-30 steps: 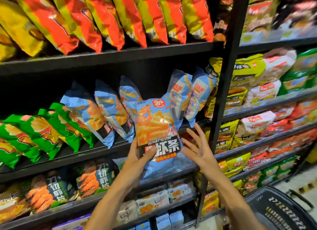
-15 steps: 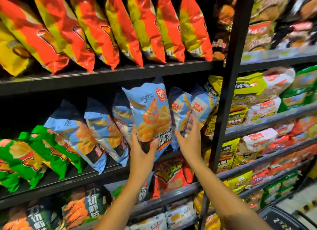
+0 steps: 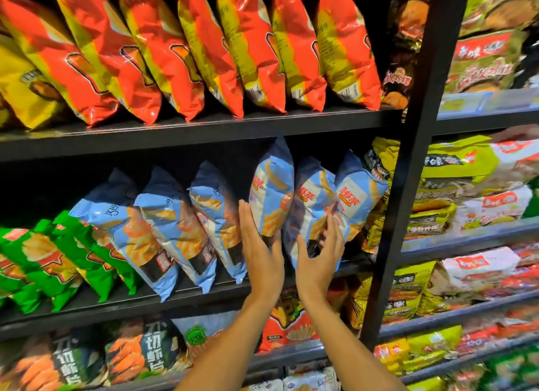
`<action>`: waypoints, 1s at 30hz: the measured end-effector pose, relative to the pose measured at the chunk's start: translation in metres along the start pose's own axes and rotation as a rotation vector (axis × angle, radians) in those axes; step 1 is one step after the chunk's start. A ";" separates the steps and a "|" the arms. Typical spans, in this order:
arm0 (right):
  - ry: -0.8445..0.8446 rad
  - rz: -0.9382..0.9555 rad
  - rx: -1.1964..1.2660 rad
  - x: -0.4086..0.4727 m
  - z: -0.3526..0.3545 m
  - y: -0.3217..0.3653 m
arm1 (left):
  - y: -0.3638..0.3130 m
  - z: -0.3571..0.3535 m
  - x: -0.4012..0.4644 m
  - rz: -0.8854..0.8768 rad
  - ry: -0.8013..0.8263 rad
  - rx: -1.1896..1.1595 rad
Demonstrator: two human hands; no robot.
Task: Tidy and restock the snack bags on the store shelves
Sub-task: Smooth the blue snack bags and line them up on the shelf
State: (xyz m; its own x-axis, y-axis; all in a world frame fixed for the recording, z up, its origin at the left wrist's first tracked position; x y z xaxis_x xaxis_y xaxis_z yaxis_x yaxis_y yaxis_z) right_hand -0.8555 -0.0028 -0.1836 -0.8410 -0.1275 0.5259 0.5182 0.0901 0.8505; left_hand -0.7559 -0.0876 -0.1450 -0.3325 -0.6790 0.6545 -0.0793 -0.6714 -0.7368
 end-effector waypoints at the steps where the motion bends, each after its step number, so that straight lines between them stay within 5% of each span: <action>1: 0.000 0.003 0.009 0.000 0.000 0.000 | 0.004 -0.006 -0.002 -0.018 0.023 0.046; 23: 0.060 -0.038 0.028 -0.006 0.001 -0.003 | 0.036 -0.026 -0.009 -0.267 0.207 0.335; 30: 0.033 0.030 0.055 -0.034 0.011 0.014 | 0.032 0.044 -0.029 -0.340 0.315 0.355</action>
State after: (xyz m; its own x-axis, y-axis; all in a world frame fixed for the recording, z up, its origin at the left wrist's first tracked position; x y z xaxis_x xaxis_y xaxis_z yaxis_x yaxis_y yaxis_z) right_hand -0.8216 0.0141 -0.1895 -0.8189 -0.1566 0.5521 0.5331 0.1486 0.8329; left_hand -0.7075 -0.1024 -0.1806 -0.6116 -0.3229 0.7223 0.0712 -0.9317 -0.3563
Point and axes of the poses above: each hand's wrist, its own x-axis towards the middle knuckle, its own z-axis out of the back of the hand, y = z × x, the point moved 5 cm from there along x, towards the middle knuckle, and after that the axes turned 3 degrees about y, right-handed, at the moved point
